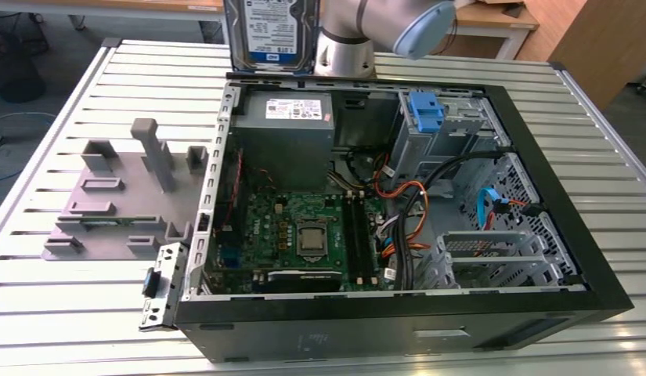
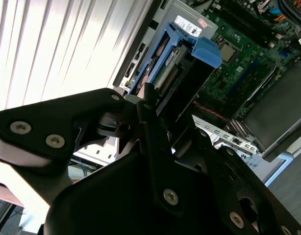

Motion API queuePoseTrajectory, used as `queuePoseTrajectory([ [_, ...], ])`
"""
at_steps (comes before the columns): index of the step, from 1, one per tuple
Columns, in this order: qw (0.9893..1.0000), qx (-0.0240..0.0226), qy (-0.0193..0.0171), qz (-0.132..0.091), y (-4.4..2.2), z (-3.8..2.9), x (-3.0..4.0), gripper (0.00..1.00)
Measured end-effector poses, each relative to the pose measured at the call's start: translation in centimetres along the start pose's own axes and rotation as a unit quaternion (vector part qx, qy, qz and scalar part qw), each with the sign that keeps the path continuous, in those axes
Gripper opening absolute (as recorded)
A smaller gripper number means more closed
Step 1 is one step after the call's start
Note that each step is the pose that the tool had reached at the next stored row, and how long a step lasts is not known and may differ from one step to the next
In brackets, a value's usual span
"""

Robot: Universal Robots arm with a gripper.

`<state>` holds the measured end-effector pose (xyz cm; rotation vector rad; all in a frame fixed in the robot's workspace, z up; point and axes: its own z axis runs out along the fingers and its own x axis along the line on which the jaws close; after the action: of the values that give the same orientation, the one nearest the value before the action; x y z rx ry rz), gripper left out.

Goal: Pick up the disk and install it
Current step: 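Pick up the disk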

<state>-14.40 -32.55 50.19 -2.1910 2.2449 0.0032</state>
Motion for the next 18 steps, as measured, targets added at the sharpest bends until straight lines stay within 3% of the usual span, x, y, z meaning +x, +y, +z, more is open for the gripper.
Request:
queuePoseTrajectory([
  [12,1.0,0.0,0.0,0.0,-2.3,0.03,-0.06,0.35],
  [18,1.0,0.0,0.0,0.0,-2.94,0.03,-0.07,0.35],
])
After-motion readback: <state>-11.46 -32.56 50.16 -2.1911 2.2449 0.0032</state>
